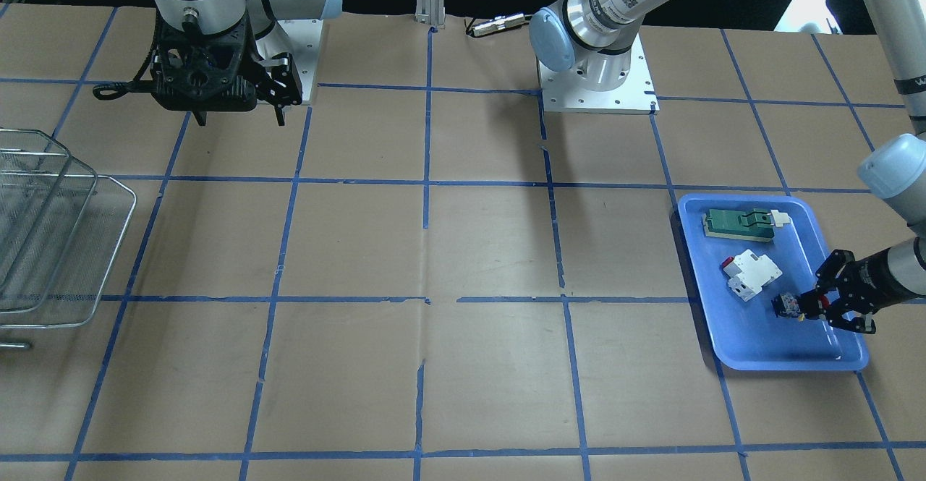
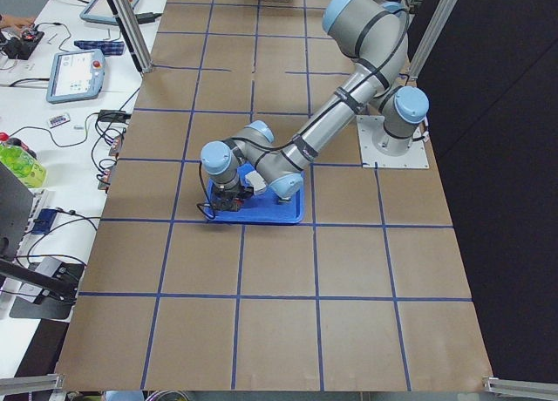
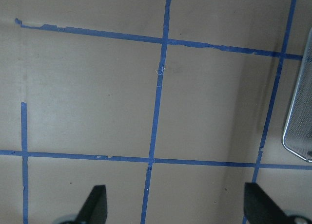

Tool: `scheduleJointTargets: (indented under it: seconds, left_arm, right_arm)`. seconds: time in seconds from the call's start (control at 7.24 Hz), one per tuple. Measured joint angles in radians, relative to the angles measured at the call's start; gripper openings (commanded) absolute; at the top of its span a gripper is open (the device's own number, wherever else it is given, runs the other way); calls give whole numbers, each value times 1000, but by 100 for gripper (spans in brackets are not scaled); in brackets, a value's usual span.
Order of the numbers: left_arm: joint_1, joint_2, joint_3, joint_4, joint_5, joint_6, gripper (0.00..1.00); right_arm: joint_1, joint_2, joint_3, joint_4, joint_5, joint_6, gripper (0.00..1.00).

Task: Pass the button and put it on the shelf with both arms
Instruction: 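Lift the button with the left gripper and carry it toward the table center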

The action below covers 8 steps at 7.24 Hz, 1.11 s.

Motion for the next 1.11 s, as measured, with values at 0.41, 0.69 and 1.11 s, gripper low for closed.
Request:
scheduleJointTargets:
  seconds: [0.41,0.69,1.11]
  left_arm:
    - [-58,117,11,-153,-21,-21,0]
    - [-155,218,19,-276,-90,-125,0]
    - [-390,344,4,-340,-131,-384,0]
  right_arm:
    - [0,0,0,1,0,0,100]
    - [0,0,0,1,0,-1,100]
    - [-7,-3,-15,16,-1,9,100]
